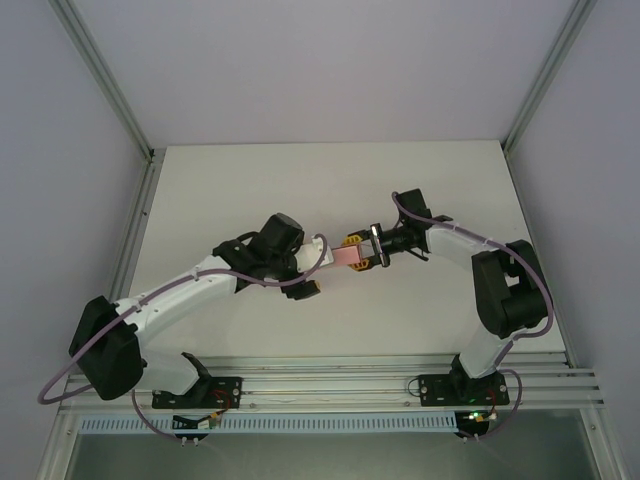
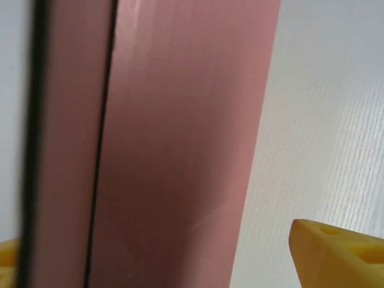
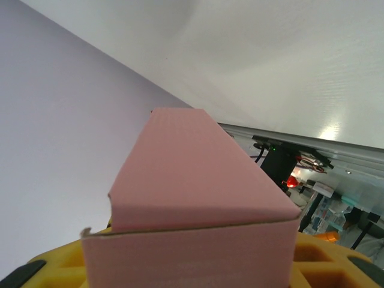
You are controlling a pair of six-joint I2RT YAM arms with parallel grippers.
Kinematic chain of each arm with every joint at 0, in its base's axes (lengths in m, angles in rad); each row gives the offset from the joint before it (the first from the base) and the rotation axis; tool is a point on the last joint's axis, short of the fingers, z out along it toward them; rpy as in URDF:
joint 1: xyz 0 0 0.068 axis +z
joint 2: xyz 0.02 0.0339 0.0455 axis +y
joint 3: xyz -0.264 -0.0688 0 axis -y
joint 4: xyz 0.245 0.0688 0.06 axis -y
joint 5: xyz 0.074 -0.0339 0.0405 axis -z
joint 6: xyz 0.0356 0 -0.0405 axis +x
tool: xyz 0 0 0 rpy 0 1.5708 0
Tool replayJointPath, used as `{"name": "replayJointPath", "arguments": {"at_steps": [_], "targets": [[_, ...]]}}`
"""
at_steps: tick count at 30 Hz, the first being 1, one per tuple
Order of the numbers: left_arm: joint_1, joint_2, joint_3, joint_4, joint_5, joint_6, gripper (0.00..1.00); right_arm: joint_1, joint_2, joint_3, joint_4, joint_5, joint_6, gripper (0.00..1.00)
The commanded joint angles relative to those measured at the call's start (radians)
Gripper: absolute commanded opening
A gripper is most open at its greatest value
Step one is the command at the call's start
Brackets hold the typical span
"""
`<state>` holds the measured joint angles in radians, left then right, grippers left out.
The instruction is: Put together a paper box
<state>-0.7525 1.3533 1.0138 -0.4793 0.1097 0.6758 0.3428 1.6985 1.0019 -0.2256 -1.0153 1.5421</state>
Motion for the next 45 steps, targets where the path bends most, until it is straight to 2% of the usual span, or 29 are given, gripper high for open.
{"name": "replayJointPath", "arguments": {"at_steps": [1,6,11,13,15,17,19,20,22,24,25,28,29,30,32,34,35,37,39,41,45], "targets": [[-0.009,-0.004,0.03,0.005,0.004,0.017,0.74,0.004,-0.008,-0.013,0.024,-0.063,0.035,0.37],[-0.009,-0.015,0.026,0.062,0.014,0.002,0.51,0.002,0.002,0.008,-0.017,-0.07,0.007,0.42],[-0.01,-0.019,0.015,0.08,0.001,-0.001,0.36,-0.008,-0.01,0.08,-0.189,-0.005,-0.16,0.59],[-0.01,-0.015,0.009,0.08,-0.008,-0.004,0.34,-0.028,-0.038,0.086,-0.246,0.062,-0.231,0.59],[-0.009,-0.008,0.011,0.056,-0.001,0.004,0.33,-0.053,-0.075,0.081,-0.27,0.112,-0.286,0.71],[-0.007,0.003,0.019,0.005,0.024,0.025,0.33,-0.092,-0.134,0.062,-0.288,0.2,-0.357,0.77],[-0.002,0.024,0.03,-0.056,0.053,0.058,0.33,-0.152,-0.216,0.046,-0.328,0.368,-0.501,0.95],[0.005,0.037,0.036,-0.082,0.073,0.073,0.33,-0.179,-0.258,0.046,-0.343,0.467,-0.598,1.0],[0.034,0.076,0.058,-0.139,0.14,0.094,0.33,-0.2,-0.351,0.055,-0.367,0.731,-0.841,1.0],[0.077,0.122,0.09,-0.203,0.225,0.123,0.33,-0.197,-0.461,0.004,-0.27,0.823,-1.007,1.0],[0.092,0.143,0.106,-0.221,0.244,0.128,0.33,-0.199,-0.518,-0.047,-0.191,0.782,-1.074,1.0],[0.128,0.208,0.157,-0.282,0.295,0.176,0.37,-0.198,-0.649,-0.225,0.068,0.44,-1.397,1.0],[0.135,0.232,0.181,-0.322,0.313,0.21,0.37,-0.197,-0.664,-0.248,0.075,0.33,-1.492,0.99],[0.139,0.258,0.211,-0.354,0.324,0.235,0.37,-0.197,-0.665,-0.25,0.044,0.241,-1.585,0.93],[0.143,0.299,0.258,-0.386,0.314,0.25,0.37,-0.172,-0.646,-0.217,-0.014,0.168,-1.66,0.83],[0.144,0.338,0.292,-0.399,0.294,0.262,0.37,-0.097,-0.613,-0.178,-0.069,0.244,-1.767,0.79],[0.145,0.357,0.309,-0.404,0.28,0.267,0.37,-0.046,-0.584,-0.153,-0.098,0.335,-1.823,0.78],[0.146,0.393,0.338,-0.427,0.272,0.293,0.37,0.028,-0.508,-0.101,-0.135,0.486,-1.883,0.67],[0.148,0.43,0.376,-0.439,0.269,0.292,0.37,0.055,-0.419,-0.039,-0.206,0.544,-1.921,0.59],[0.148,0.461,0.411,-0.467,0.285,0.293,0.36,0.07,-0.355,0.004,-0.273,0.585,-1.952,0.56],[0.147,0.478,0.429,-0.468,0.296,0.296,0.36,0.089,-0.318,0.003,-0.273,0.62,-1.977,0.49]]}}
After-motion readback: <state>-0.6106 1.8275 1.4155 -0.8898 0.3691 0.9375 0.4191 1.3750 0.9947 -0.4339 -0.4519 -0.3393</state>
